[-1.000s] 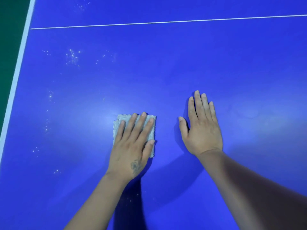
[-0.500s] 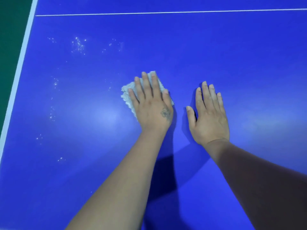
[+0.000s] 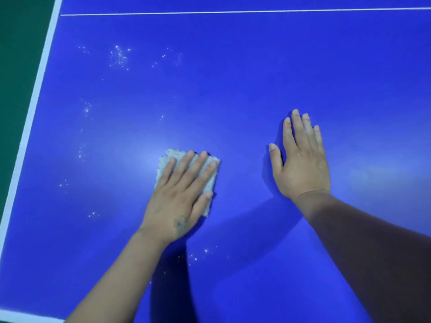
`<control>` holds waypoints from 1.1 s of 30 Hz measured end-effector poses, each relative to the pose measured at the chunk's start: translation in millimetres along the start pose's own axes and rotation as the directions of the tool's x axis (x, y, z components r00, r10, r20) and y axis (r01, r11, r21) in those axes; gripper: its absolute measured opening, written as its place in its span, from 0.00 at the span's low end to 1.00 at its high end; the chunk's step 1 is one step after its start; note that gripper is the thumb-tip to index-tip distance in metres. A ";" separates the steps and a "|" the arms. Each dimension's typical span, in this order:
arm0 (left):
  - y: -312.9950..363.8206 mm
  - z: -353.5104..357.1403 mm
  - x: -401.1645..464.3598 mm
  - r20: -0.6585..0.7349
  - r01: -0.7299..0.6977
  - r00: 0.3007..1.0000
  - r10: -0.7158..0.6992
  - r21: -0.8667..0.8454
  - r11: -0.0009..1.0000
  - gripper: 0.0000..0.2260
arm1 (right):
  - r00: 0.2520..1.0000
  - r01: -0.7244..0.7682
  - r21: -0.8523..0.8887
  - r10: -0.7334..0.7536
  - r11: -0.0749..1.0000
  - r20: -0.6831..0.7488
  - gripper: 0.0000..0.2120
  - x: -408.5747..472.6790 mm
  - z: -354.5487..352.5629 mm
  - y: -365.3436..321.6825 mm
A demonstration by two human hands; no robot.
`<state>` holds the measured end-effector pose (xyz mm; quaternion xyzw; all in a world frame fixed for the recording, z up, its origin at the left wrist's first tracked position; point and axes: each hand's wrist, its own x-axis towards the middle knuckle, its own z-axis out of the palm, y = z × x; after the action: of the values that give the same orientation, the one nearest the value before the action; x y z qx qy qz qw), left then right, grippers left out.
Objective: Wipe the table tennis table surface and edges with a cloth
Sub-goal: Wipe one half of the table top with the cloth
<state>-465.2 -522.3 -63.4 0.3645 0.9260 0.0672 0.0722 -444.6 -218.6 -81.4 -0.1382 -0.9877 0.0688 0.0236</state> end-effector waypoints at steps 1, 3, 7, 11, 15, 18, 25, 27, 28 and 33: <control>-3.8 1.7 5.7 -0.023 0.072 0.997 -0.072 0.002 0.997 0.26 | 1.000 0.001 -0.001 -0.001 1.000 0.001 0.33 -0.1 -0.2 -0.3; 0.5 7.1 25.0 -0.082 0.258 0.962 -0.259 -0.021 0.966 0.27 | 1.000 0.003 -0.002 -0.003 1.000 0.002 0.33 -0.2 -1.8 -1.1; 40.7 18.4 73.2 -0.178 0.624 0.754 -0.633 -0.108 0.774 0.28 | 1.000 -0.001 -0.005 0.001 1.000 0.003 0.33 0.7 -2.6 -1.1; 87.4 23.5 89.3 -0.195 0.624 0.739 -0.645 -0.163 0.764 0.30 | 1.000 0.007 0.010 -0.007 1.000 -0.002 0.33 -0.9 -2.2 -2.4; 113.3 27.3 55.8 -0.146 0.327 0.928 -0.342 -0.117 0.938 0.29 | 1.000 0.005 0.018 -0.005 1.000 -0.010 0.34 -1.4 -1.9 -3.2; 104.3 26.6 16.1 -0.072 0.106 0.991 -0.110 -0.051 0.993 0.29 | 1.000 0.007 0.038 -0.006 0.999 -0.020 0.34 -3.5 -2.8 -2.3; 21.7 9.5 -45.5 0.035 -0.069 0.997 0.068 0.022 0.997 0.27 | 0.997 0.028 0.148 -0.017 0.989 -0.074 0.29 -14.4 -6.5 -0.6; 10.8 11.7 -38.4 0.007 0.049 0.999 -0.050 0.037 0.998 0.27 | 0.995 0.034 0.195 -0.014 0.980 -0.102 0.27 -30.6 -13.2 -8.3; 13.2 14.3 -29.9 -0.021 0.123 0.992 -0.123 0.020 0.992 0.27 | 0.994 0.022 0.217 0.003 0.976 -0.113 0.27 -42.7 -18.0 -16.3; 71.2 25.8 27.8 -0.137 0.569 0.803 -0.579 -0.112 0.815 0.29 | 0.996 -0.068 0.193 0.076 0.979 -0.037 0.28 -135.1 -24.5 -43.6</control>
<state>-433.2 -449.8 -78.4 0.0580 0.9928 0.1024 0.0240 -324.9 -294.3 -54.6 -0.1725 -0.9701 0.1612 0.0559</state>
